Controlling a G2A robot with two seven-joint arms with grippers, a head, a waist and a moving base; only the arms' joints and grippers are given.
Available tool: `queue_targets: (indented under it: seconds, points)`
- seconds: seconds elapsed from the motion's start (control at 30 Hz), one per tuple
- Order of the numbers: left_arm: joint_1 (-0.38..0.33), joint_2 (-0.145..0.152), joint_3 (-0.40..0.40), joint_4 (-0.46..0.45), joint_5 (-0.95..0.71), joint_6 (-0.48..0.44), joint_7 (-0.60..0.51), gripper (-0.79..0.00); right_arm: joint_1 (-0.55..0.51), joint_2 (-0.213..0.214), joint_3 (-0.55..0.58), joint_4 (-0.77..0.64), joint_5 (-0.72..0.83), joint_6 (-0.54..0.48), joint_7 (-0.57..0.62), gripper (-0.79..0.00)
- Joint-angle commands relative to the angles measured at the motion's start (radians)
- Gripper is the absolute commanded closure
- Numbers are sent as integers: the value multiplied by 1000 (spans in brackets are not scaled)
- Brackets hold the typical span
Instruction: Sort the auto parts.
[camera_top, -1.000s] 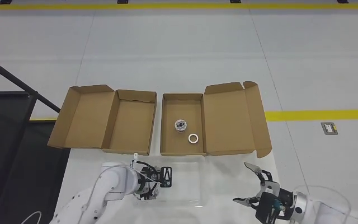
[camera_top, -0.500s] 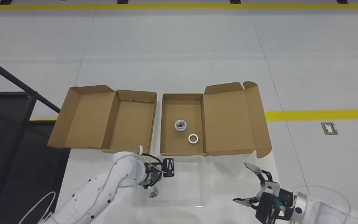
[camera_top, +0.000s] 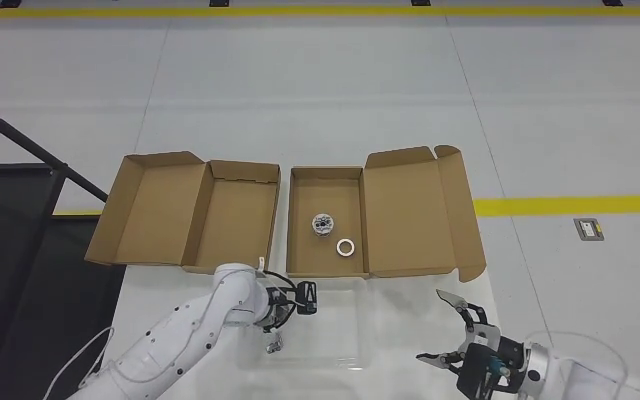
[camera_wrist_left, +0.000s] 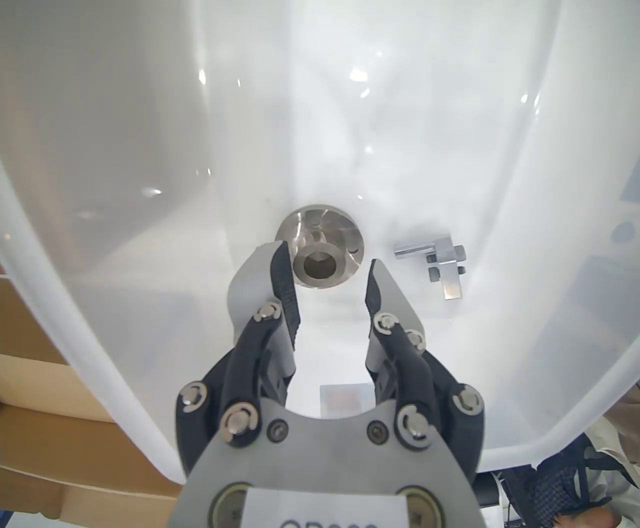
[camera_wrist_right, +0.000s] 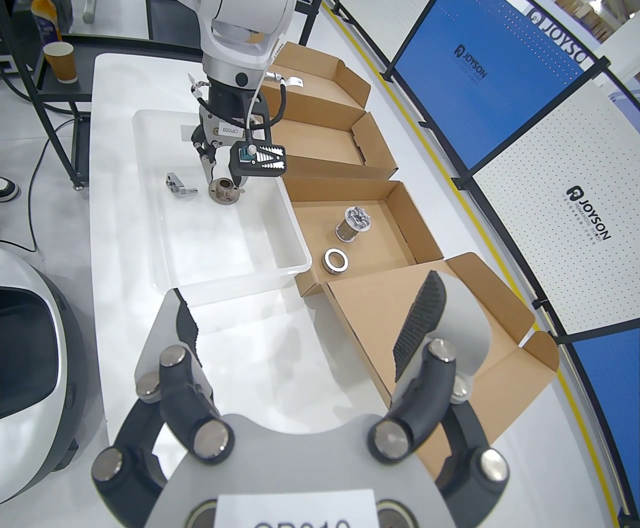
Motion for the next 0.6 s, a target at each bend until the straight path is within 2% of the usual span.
queue_targets:
  seconds: [0.0,0.2,0.33,0.4,0.43,0.47,0.5,0.57]
  points:
    - [-7,-7,9,18,1,-7,7,-348,0,0,0,0,0,0,0,-785]
    - [-27,-26,29,64,1,-16,17,-332,0,0,0,0,0,0,0,-785]
    - [-34,-35,35,86,2,-20,24,-286,0,0,0,0,0,0,0,-785]
    - [-37,-38,36,94,1,-19,28,-225,0,0,0,0,0,0,0,-785]
    - [-38,-39,37,97,2,-19,29,-142,0,0,0,0,0,0,0,-785]
    - [-39,-41,37,99,2,-20,29,-25,0,0,0,0,0,0,0,-785]
    - [-40,-42,36,100,2,-21,31,0,0,0,0,0,0,0,0,-785]
    - [-41,-42,33,96,2,-24,29,0,0,0,0,0,0,0,0,-785]
